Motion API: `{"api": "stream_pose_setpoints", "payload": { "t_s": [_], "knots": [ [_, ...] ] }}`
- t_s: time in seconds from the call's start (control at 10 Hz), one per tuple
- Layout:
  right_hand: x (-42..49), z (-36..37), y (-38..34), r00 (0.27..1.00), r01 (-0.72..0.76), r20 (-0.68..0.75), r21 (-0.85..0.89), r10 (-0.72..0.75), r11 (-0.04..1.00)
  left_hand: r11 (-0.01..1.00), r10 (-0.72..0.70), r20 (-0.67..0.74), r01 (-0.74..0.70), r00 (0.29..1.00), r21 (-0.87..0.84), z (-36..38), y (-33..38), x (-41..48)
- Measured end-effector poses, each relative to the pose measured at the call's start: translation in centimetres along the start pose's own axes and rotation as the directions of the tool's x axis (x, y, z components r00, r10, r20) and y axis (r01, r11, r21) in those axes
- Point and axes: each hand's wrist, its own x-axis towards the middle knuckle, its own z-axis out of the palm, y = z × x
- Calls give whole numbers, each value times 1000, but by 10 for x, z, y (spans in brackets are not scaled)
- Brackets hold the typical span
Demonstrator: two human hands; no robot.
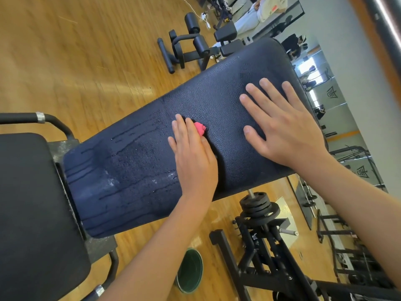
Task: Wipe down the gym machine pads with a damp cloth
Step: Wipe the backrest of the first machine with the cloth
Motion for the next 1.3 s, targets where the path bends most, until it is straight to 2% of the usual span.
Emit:
{"api": "stream_pose_setpoints", "payload": {
  "t_s": [0.4,0.7,1.1,1.3],
  "knots": [
    [0,2,0,1000,-1,3,-6,1,1000,998,61,64,-60,996,-16,-1,-7,-56],
    [0,0,0,1000,-6,16,-4,6,1000,999,18,-20,-19,1000,-33,2,-1,-39],
    [0,2,0,1000,-4,7,-7,4,1000,972,221,86,-227,972,66,5,-21,-84],
    [0,0,-1,1000,-4,14,-10,4,1000,975,212,108,-218,971,52,0,-21,-82]
  ]
}}
